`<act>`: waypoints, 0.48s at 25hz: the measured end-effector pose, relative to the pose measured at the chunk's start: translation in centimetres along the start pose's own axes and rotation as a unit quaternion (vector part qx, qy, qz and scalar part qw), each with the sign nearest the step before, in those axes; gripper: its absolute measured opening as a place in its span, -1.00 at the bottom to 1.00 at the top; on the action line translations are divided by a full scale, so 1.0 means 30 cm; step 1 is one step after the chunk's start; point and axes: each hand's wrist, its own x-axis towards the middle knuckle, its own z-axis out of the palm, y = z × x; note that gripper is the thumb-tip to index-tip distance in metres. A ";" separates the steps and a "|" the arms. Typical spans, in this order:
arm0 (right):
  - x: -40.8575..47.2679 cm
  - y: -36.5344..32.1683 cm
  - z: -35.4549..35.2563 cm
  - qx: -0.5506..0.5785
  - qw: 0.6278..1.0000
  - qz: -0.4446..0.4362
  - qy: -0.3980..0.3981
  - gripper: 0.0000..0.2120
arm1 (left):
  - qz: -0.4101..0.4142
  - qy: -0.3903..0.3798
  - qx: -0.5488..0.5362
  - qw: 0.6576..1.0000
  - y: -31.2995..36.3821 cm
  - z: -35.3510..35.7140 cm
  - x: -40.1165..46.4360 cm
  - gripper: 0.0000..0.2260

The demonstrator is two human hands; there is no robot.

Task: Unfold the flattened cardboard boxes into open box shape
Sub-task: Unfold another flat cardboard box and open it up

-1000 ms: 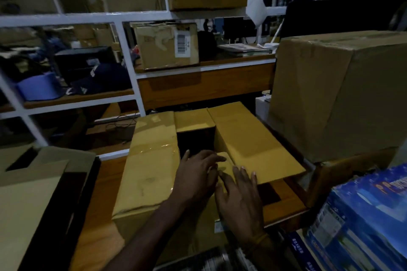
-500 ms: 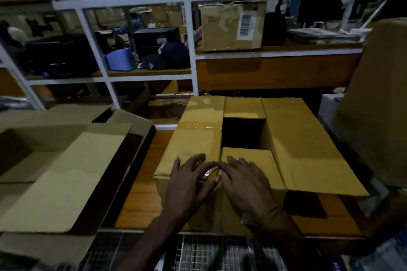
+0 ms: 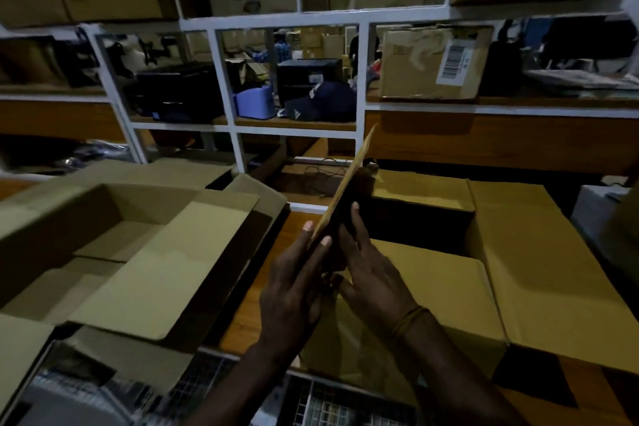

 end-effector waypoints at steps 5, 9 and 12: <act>0.110 -0.039 0.050 -0.025 0.996 -0.049 -0.070 -0.16 | -0.049 -0.081 0.132 0.987 -0.091 0.001 -0.029 -0.52; 0.172 -0.040 0.089 -0.060 0.989 -0.037 -0.127 -0.46 | -0.148 -0.165 0.212 0.952 -0.165 -0.013 -0.059 -0.49; 0.198 -0.034 0.119 -0.055 0.981 -0.019 -0.186 -0.56 | -0.198 -0.225 0.170 0.939 -0.191 0.000 -0.072 -0.48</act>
